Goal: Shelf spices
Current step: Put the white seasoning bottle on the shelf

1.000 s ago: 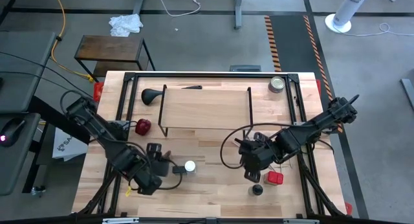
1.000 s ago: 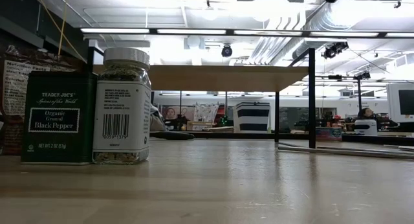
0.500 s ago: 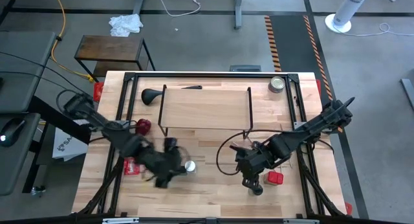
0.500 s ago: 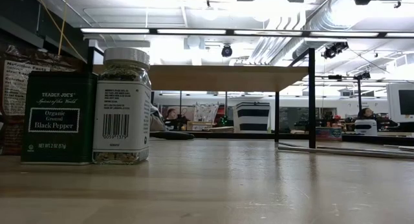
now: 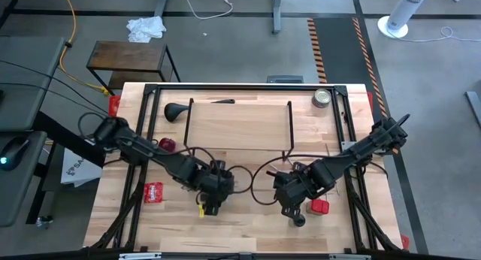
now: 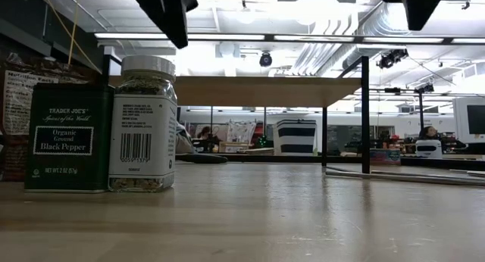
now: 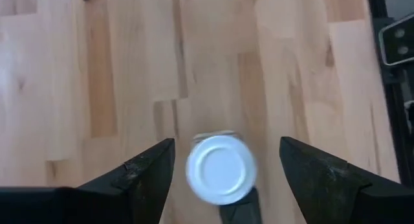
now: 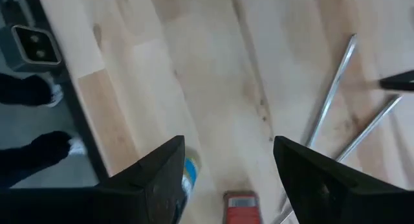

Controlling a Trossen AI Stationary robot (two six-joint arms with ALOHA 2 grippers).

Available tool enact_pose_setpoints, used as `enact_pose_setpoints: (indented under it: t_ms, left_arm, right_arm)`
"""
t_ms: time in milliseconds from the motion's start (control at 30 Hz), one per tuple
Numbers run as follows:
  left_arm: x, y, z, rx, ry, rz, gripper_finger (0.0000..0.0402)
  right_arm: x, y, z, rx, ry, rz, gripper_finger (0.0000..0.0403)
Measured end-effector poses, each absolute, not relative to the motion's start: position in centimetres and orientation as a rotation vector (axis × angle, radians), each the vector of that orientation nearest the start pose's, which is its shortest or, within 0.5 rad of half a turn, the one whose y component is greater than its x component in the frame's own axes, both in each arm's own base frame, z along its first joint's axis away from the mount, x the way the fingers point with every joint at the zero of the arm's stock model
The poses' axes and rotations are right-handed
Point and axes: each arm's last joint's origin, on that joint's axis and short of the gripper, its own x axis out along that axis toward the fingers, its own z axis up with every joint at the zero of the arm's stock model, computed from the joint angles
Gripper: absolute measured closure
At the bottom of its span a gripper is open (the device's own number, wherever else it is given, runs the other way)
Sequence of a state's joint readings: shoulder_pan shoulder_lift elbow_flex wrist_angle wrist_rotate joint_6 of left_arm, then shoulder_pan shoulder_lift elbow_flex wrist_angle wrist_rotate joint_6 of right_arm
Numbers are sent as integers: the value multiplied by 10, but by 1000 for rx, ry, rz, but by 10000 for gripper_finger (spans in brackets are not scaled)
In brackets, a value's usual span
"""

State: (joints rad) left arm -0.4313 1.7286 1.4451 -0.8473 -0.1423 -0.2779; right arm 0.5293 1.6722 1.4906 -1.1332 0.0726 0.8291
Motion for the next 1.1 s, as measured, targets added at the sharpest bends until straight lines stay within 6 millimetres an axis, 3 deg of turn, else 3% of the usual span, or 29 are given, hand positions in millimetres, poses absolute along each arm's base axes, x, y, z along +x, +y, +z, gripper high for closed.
enact_pose_setpoints:
  t_ms: [233, 967, 1100]
  left_arm:
    - [328, -150, 243, 69, 1206, -60, 128]
    - [342, -157, 205, 80, 1273, 4, 128]
    - [343, -156, 204, 130, 1241, 56, 151]
  right_arm:
    - [277, 167, 288, 275, 1288, -163, 169]
    - [276, 167, 288, 259, 1270, -185, 169]
    - [276, 167, 288, 260, 1269, -186, 169]
